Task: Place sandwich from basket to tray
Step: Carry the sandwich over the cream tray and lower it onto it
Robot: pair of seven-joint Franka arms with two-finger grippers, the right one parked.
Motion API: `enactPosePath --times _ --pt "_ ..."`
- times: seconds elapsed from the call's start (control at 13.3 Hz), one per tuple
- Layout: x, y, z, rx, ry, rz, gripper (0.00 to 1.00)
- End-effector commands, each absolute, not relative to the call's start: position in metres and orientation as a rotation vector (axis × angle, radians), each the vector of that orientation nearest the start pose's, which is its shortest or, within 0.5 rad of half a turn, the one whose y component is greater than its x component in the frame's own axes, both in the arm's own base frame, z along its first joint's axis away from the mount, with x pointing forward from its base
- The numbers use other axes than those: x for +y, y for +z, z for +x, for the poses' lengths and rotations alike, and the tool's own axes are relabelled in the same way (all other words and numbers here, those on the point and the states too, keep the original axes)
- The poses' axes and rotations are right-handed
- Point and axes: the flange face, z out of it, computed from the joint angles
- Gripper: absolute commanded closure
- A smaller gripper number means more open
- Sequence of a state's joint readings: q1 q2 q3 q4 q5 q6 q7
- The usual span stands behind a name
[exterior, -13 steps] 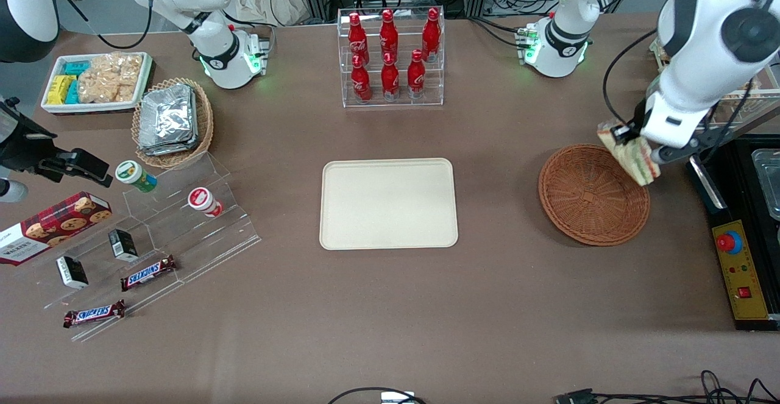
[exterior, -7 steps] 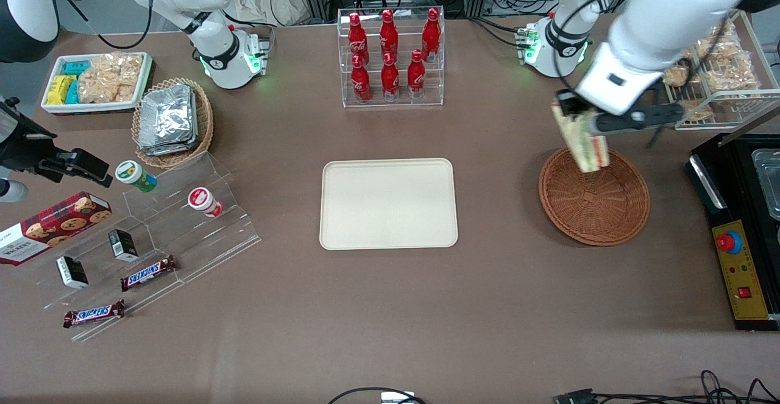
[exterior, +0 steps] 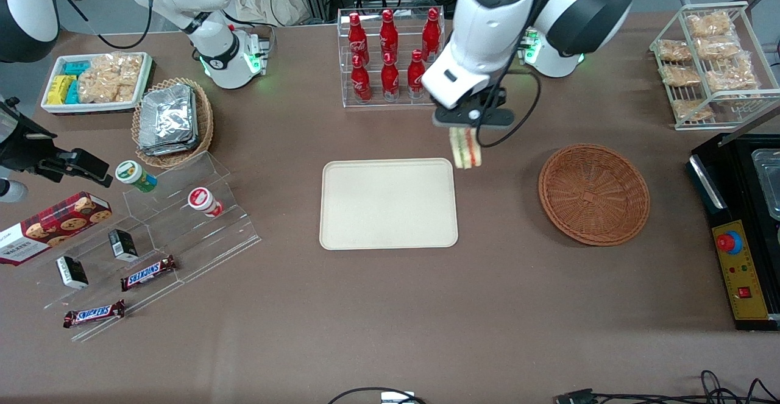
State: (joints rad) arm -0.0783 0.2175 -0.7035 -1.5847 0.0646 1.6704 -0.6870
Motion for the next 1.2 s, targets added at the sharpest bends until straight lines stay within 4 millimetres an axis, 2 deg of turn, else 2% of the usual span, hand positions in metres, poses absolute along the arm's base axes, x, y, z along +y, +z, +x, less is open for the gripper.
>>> enactPosePath --times 0.0,0.3,0.38,0.53,0.75,0.98,1.05,1.13 --pt "-0.412 0.452 0.464 0.187 0.15 -3.133 0.77" --pt "-0.421 0.352 0.491 0.169 0.131 -3.11 0.75" --pt "-0.433 0.331 0.486 0.196 0.118 -3.098 0.75" --pt "-0.436 0.297 0.491 0.204 0.093 -3.092 0.75" --pt "-0.437 0.27 0.494 0.231 0.074 -3.093 0.75" --pt "-0.431 0.254 0.496 0.216 0.095 -3.085 0.75" --pt "-0.43 0.253 0.496 0.215 0.097 -3.083 0.67" --pt "-0.429 0.252 0.496 0.213 0.097 -3.082 0.06"
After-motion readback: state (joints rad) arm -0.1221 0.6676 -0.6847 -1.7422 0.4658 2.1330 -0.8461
